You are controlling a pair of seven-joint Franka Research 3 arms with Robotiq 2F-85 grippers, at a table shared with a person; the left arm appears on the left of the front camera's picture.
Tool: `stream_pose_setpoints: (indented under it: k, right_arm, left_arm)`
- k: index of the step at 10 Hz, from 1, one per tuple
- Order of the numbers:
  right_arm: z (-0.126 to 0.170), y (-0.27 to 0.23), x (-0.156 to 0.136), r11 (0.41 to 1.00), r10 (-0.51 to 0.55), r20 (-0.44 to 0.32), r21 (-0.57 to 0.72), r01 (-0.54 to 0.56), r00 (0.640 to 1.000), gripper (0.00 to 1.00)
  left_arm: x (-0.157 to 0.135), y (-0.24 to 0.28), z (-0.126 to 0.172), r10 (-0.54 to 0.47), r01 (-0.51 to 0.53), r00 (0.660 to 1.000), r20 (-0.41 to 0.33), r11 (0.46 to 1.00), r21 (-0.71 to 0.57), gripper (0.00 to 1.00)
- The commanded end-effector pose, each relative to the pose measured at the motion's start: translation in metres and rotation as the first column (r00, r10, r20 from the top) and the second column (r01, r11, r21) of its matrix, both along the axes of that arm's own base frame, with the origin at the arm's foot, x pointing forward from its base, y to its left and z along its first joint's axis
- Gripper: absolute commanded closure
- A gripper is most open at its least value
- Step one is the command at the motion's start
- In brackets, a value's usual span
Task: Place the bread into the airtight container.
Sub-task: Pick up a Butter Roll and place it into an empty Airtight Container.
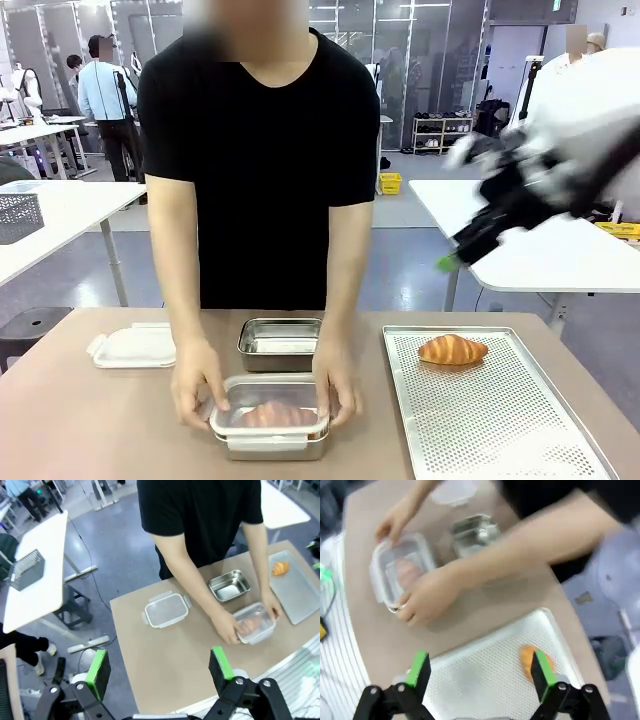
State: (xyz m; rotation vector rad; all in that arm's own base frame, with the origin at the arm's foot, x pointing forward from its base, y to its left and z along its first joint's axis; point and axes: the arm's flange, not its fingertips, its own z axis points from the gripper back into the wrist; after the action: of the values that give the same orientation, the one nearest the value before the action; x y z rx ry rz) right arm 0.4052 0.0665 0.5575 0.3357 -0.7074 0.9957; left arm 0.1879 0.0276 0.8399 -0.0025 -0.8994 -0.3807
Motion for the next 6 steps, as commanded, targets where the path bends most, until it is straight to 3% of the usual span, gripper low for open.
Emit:
stream_pose_setpoints:
  k: [1,3,6]
  right_arm:
    - [0.044,-0.126,-0.112,0.947,-0.269,0.086,0.206,0.247,0.959,0.0]
    - [0.044,-0.189,-0.184,0.885,-0.395,0.095,0.306,0.351,0.914,0.0]
    - [-0.009,-0.225,-0.196,0.818,-0.433,0.024,0.429,0.382,0.901,0.0]
  left_arm:
    - [0.0,0.0,0.001,0.0,0.0,1.0,0.0,1.0,0.001,0.0]
    - [0.0,0.0,0.001,0.0,0.0,1.0,0.0,1.0,0.001,0.0]
    - [0.0,0.0,0.001,0.0,0.0,1.0,0.0,1.0,0.001,0.0]
